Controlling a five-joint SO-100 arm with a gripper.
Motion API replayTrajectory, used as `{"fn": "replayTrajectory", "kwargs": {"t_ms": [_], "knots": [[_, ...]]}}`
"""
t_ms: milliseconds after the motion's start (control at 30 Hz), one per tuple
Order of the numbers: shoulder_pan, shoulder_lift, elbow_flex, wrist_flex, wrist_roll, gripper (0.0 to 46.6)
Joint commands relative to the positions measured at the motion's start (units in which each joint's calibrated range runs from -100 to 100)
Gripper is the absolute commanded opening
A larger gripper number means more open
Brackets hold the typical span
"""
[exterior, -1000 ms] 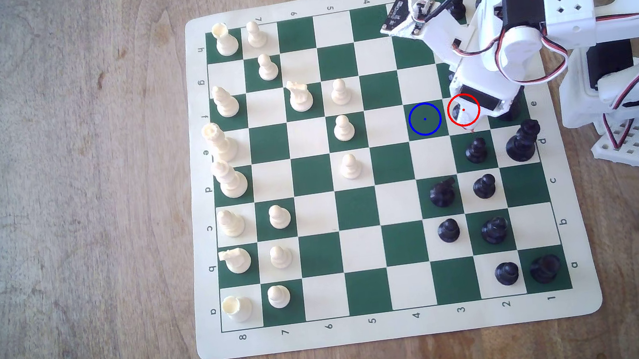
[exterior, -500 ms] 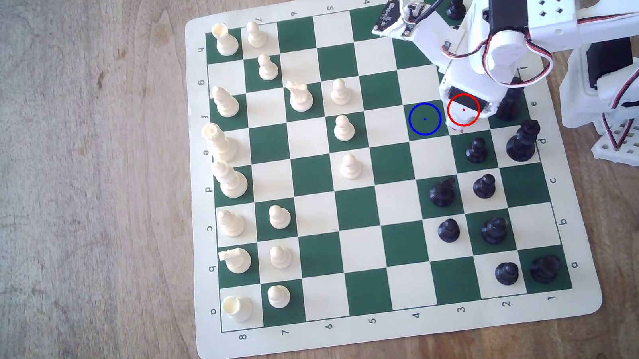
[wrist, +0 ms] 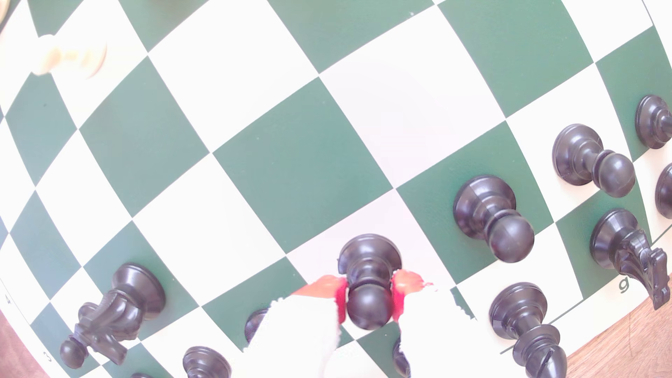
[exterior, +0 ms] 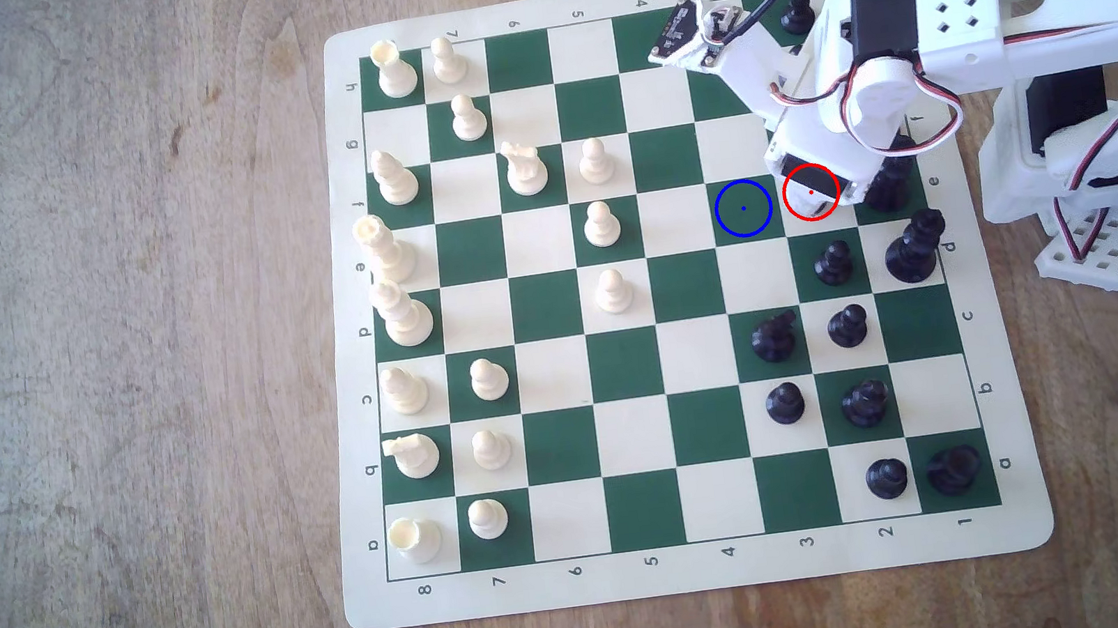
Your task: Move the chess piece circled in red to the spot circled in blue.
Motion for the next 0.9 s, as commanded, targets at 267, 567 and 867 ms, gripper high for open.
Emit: {"fn": "replayTrajectory", "kwargs": {"t_ms": [267, 567, 867], "knots": [[0.55, -1.2, -1.84, 0.87, -0.05, 0.3], [0.94, -2.64, -11.17, 9.71, 0.05, 0.3], [-1.95, 2.11, -21.6, 12.66, -0.73, 0.3]]}}
